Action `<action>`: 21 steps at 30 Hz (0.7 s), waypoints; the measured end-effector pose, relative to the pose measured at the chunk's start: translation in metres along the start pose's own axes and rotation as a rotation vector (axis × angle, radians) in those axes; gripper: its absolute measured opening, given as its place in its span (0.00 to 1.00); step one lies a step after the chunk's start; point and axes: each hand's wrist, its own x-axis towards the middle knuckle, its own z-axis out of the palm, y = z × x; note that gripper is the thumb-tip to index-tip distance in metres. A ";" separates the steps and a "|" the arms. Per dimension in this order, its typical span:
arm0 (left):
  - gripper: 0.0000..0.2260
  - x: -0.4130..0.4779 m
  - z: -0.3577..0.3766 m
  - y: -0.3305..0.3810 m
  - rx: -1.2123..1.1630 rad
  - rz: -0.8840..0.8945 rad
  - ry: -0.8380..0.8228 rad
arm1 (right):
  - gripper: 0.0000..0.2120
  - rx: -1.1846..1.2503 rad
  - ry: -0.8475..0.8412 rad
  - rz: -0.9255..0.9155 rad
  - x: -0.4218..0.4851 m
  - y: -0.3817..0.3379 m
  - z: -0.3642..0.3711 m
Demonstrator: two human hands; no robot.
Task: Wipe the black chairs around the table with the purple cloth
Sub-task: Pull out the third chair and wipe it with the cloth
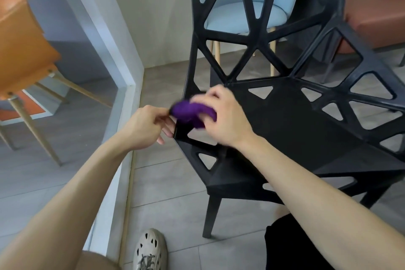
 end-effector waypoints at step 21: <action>0.20 0.003 -0.011 -0.002 0.069 -0.065 0.032 | 0.21 -0.036 -0.367 -0.071 -0.020 -0.029 -0.001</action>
